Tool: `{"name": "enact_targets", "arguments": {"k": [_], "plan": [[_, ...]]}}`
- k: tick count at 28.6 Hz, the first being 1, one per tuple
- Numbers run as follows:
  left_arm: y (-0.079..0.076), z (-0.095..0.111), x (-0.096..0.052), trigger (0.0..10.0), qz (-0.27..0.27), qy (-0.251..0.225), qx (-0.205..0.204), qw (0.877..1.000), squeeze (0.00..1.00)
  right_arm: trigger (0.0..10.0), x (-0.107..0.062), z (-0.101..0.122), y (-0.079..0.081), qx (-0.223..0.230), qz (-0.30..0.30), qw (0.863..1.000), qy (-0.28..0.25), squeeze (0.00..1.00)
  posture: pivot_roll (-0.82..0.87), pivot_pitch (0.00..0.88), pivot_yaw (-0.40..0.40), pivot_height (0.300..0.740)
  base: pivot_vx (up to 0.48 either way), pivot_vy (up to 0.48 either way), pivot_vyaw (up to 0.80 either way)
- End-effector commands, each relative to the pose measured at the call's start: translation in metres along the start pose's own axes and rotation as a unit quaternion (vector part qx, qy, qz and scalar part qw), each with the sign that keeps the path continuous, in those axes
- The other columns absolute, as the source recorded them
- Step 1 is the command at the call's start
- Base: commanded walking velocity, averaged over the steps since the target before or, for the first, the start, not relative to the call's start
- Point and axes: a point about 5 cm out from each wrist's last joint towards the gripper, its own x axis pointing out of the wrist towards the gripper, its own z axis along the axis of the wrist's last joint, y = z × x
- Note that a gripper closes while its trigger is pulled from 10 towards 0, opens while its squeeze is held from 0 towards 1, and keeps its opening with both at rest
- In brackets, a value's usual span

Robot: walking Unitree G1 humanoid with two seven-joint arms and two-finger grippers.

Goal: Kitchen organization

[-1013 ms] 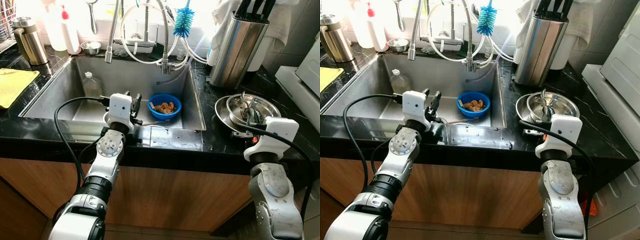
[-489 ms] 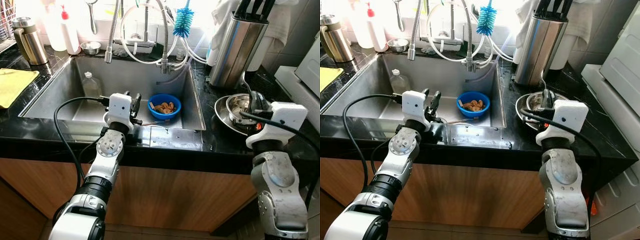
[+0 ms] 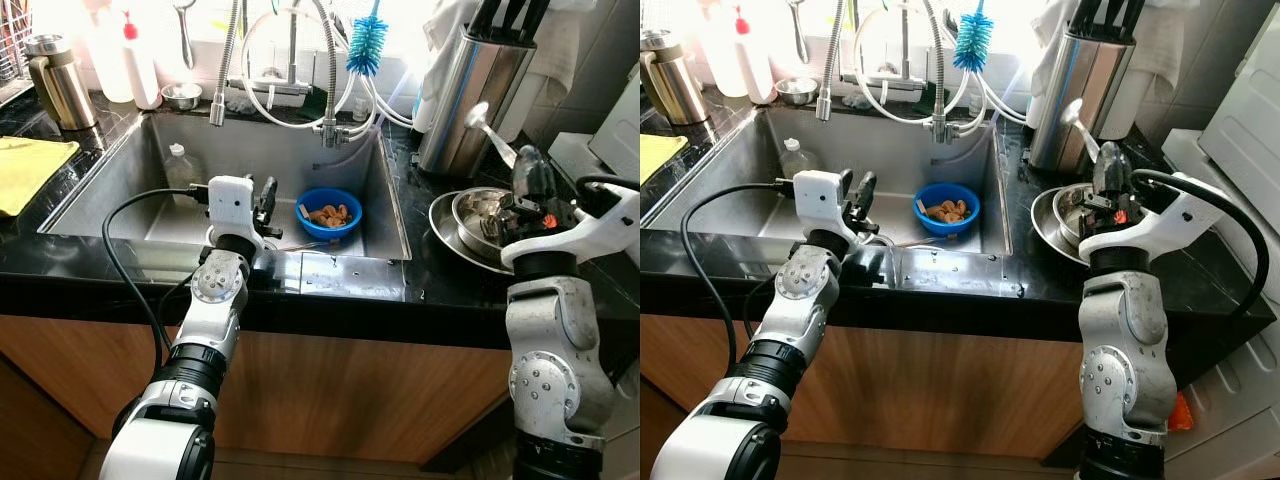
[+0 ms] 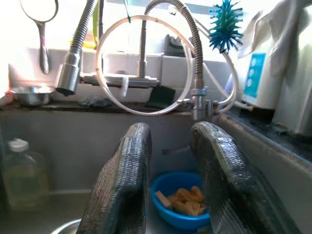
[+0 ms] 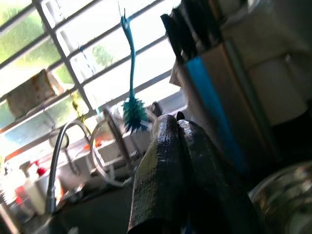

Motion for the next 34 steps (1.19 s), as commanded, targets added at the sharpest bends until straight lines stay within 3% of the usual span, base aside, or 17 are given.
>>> {"name": "enact_targets", "arguments": {"k": [1,7,12,18,23,27,34], "plan": [[-0.013,0.006,0.007,10.0,-0.035,0.004,-0.038,0.999,0.00,10.0,-0.001,-0.011,0.001,0.018,0.014,0.999,0.029,0.00,0.11,0.004,-0.105,0.740,0.000,0.000,0.00],[-0.016,0.005,0.009,10.0,-0.041,0.025,-0.105,0.993,0.00,10.0,-0.002,-0.018,0.006,0.059,0.050,0.996,0.044,0.00,0.12,0.000,-0.108,0.740,0.000,0.000,0.00],[-0.028,0.009,0.012,10.0,-0.087,0.043,-0.172,0.980,0.00,10.0,-0.003,-0.024,0.008,0.106,0.074,0.991,0.044,0.00,0.11,0.000,-0.101,0.740,0.000,0.000,0.00],[-0.030,0.012,0.014,10.0,-0.088,0.046,-0.208,0.973,0.00,10.0,-0.005,-0.023,0.010,0.134,0.087,0.987,0.036,0.00,0.11,0.000,-0.098,0.740,0.000,0.000,0.00],[-0.035,0.020,0.015,10.0,-0.098,0.044,-0.286,0.952,0.00,10.0,-0.013,-0.019,0.010,0.181,0.110,0.977,0.019,0.00,0.11,0.002,-0.098,0.740,0.000,0.000,0.00],[-0.039,0.023,0.015,10.0,-0.110,0.045,-0.292,0.949,0.00,10.0,-0.014,-0.017,0.009,0.208,0.115,0.971,0.004,0.00,0.11,0.004,-0.102,0.740,0.000,0.000,0.00],[-0.047,0.032,0.014,10.0,-0.129,0.046,-0.343,0.929,0.00,10.0,-0.020,-0.012,0.011,0.261,0.140,0.955,-0.017,0.00,0.11,0.008,-0.103,0.740,0.000,0.000,0.00]]}}
